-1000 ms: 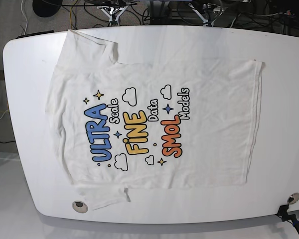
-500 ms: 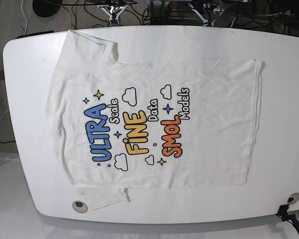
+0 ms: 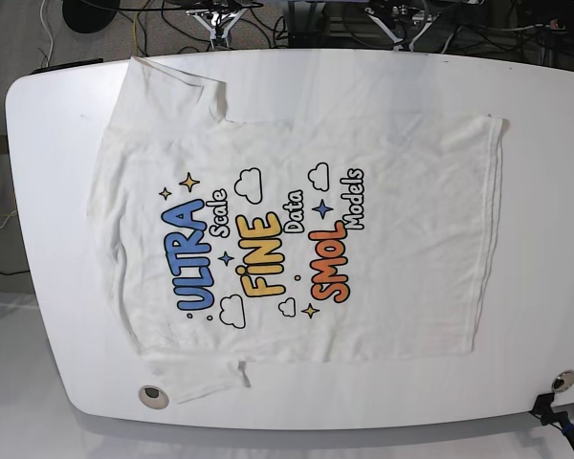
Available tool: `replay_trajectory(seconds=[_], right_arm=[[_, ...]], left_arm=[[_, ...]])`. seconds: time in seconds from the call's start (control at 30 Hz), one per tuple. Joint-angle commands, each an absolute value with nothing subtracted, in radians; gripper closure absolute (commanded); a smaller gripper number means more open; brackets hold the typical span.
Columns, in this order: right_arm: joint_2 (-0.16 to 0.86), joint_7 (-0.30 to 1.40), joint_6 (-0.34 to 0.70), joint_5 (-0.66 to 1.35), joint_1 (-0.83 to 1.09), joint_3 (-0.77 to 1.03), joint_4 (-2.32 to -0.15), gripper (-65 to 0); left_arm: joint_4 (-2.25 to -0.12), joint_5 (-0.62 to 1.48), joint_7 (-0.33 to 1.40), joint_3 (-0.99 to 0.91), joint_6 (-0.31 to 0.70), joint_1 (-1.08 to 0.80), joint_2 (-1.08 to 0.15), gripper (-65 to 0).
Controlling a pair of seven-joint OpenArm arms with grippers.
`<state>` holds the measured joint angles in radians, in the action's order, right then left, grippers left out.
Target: Fold the T-shirt properly
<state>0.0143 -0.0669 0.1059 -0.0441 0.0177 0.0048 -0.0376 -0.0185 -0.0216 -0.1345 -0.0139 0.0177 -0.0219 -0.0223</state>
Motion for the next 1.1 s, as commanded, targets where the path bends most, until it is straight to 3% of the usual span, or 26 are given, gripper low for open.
replay_trajectory(seconds=[0.0, 1.07], right_arm=[[0.018, -0.064, 0.112, -0.039, 0.021, 0.002, -0.034, -2.2], [0.028, -0.082, 0.108, -0.057, 0.045, 0.012, -0.062, -0.7]], left_arm=[[-0.027, -0.017, -0.146, -0.017, 0.018, -0.023, -0.024, 0.0], [-0.017, -0.017, -0.162, -0.019, 0.023, -0.061, -0.031, -0.3]])
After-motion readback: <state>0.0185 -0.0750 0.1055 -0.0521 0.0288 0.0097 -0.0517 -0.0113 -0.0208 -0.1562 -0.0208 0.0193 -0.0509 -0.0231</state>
